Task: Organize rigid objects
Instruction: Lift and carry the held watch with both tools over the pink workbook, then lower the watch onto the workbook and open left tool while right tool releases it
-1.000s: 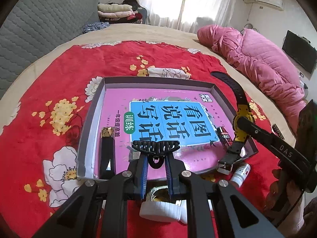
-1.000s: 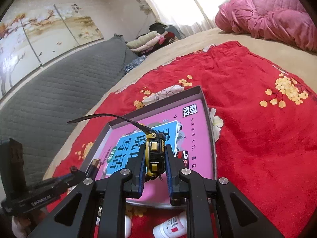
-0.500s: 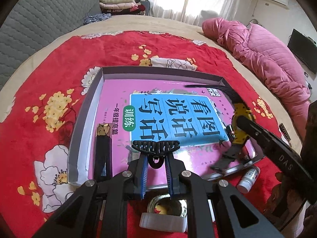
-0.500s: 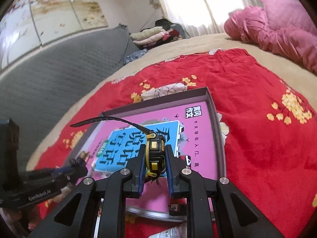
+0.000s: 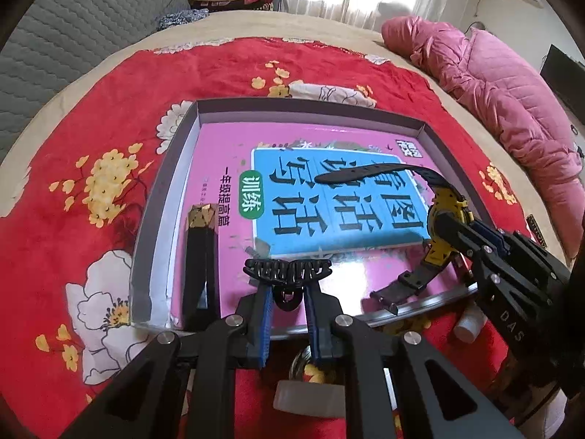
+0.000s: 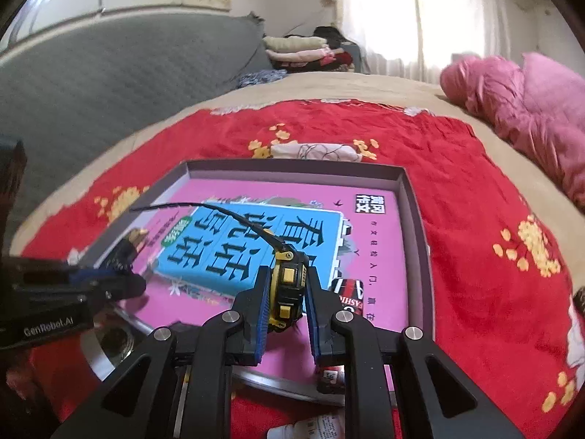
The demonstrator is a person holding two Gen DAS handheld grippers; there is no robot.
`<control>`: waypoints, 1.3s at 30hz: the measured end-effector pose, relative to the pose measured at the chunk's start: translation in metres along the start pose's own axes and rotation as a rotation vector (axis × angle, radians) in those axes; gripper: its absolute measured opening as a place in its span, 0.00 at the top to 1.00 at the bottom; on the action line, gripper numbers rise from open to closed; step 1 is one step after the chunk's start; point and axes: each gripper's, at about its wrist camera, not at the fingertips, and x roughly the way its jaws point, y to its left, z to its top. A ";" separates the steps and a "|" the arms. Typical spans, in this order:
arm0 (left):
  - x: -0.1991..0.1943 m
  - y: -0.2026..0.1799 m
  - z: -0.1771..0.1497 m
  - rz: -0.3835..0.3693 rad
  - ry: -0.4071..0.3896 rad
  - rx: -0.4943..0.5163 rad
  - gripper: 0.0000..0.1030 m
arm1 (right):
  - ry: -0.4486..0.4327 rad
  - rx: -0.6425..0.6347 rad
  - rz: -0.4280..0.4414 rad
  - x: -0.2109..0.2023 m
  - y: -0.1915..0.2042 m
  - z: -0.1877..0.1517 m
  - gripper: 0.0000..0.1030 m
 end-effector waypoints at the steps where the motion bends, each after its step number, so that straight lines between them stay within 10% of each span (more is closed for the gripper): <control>1: 0.000 0.000 0.000 0.002 0.003 0.000 0.84 | 0.006 -0.011 -0.003 0.002 0.002 0.000 0.81; 39: 0.018 -0.001 0.017 0.050 0.213 -0.018 0.84 | 0.084 -0.127 -0.091 0.013 0.013 -0.007 0.73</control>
